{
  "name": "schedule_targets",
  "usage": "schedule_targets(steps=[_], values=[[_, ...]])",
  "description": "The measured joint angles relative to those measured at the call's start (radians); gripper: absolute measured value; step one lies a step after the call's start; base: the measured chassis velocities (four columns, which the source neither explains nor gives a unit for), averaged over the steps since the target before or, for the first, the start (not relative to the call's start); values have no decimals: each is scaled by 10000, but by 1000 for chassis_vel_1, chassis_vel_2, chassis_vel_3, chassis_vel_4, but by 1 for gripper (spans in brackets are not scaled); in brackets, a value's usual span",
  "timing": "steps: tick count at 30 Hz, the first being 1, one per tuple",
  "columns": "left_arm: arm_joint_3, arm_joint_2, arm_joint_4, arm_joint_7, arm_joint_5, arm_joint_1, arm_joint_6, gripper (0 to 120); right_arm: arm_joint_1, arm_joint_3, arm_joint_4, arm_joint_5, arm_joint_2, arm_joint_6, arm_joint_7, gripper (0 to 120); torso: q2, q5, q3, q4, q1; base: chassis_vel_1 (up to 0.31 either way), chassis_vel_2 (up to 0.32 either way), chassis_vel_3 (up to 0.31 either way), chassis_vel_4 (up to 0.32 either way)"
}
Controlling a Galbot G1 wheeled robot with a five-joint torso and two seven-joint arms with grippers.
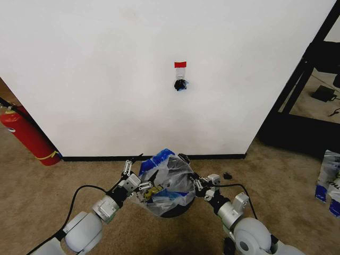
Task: Pick up the garbage bag from the wall and place it over the trash bin.
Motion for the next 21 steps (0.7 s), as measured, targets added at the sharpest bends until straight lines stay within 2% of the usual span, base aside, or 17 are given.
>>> schedule_targets(steps=[4, 6, 10, 13, 14, 18, 21], values=[[-127, 13, -38, -58, 21, 41, 27, 48, -139, 35, 98, -122, -12, 14, -68, 1, 0, -1, 0, 0, 0, 0, 0, 0, 0], [-164, 23, -104, -67, 1, 60, 45, 45, -179, 46, 102, -168, -17, 16, -77, 1, 0, -1, 0, 0, 0, 0, 0, 0, 0], [-331, 128, -394, -73, -92, 179, 145, 26, -339, 96, 105, -373, -11, 39, -102, 1, 0, 0, 0, 0, 0, 0, 0, 0, 0], [-384, 140, -447, -70, -80, 243, 156, 16, -403, 143, 135, -427, -6, 57, -102, 1, 0, 0, 0, 0, 0, 0, 0, 0, 0], [-384, 140, -447, -70, -80, 243, 156, 16, -403, 143, 135, -427, -6, 57, -102, 1, 0, 0, 0, 0, 0, 0, 0, 0, 0], [-463, 133, -543, -64, -31, 379, 165, 0, -471, 220, 178, -471, -37, 85, -103, 1, 0, 0, 0, 0, 0, 0, 0, 0, 0], [-526, 132, -565, -56, 14, 429, 176, 0, -509, 256, 185, -519, -46, 116, -111, 1, 0, 0, 0, 0, 0, 0, 0, 0, 0]])
